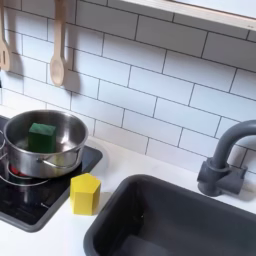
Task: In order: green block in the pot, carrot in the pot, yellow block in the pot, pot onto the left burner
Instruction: 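Put the carrot in the pot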
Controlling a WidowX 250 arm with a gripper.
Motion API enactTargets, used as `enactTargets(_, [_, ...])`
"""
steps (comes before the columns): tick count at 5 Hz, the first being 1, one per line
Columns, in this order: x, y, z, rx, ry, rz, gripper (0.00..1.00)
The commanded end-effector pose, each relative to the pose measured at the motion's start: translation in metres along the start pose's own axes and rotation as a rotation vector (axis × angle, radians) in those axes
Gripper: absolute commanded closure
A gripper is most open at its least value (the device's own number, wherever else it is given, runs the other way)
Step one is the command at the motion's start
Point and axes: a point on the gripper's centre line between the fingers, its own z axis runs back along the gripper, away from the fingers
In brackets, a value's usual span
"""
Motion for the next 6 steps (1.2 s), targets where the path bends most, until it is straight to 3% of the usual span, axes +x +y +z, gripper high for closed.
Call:
enactTargets(1, [0.000, -0.036, -0.014, -0.017, 0.034, -0.127, 1.00])
enactTargets(3, [-0.007, -0.066, -0.023, -0.017, 0.049, -0.210, 1.00])
enactTargets(5, [-0.009, -0.096, -0.033, -0.040, 0.067, -0.247, 1.00])
enactTargets(6, [-0.006, -0.097, -0.035, -0.036, 0.063, -0.249, 1.00])
